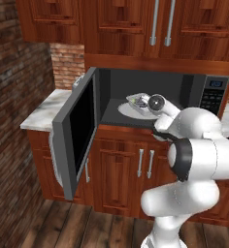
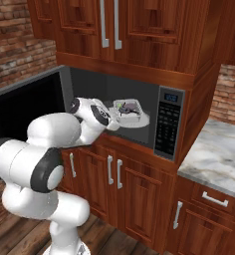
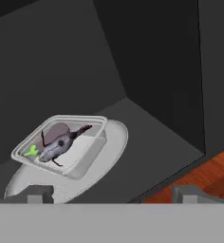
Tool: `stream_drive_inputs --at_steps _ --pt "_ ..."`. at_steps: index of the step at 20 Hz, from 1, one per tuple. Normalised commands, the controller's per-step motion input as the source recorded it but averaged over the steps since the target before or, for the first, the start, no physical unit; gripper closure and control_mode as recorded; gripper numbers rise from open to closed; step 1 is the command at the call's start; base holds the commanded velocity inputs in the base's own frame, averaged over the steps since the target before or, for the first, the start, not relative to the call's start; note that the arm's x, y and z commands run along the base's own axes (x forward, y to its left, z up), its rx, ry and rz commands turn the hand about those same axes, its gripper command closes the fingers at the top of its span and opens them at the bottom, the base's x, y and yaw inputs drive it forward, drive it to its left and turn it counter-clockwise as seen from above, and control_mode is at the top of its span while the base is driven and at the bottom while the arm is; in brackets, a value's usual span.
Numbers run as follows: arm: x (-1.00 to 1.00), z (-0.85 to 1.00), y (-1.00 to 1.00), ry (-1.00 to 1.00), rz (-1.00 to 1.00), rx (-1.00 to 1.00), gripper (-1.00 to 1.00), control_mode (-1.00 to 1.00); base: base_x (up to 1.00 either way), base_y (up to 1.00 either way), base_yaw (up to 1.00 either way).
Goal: Place the tupperware containing the fish and eggplant meal in the microwave. Close the microwave door and press the start button to reheat the meal.
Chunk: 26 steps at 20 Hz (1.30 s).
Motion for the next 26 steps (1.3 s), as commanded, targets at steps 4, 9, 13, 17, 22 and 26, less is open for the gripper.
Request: stream_drive_inputs --at_steps 4,9,13,17,22,26 --pt "-0.90 1.00 0.33 0.21 0.20 -0.10 -1.00 -1.00 0.00 0.00 0.00" --pt "-0.58 1.00 0.27 0.26 0.31 -0.04 -1.00 -1.00 0.00 0.00 0.00" --pt "-0.66 0.97 0.21 0.17 0.43 -0.14 -1.00 -1.00 0.00 0.00 0.00" --pt "-0.81 0.71 0.47 0.07 0.49 -0.37 -1.00 -1.00 0.00 0.00 0.00" --pt "-1.00 0.14 0.56 0.00 0.43 -0.47 -1.00 -1.00 0.00 0.00 0.00" --pt "-1.00 0.00 0.43 0.00 0.38 -0.44 -1.00 -1.00 0.00 0.00 0.00"
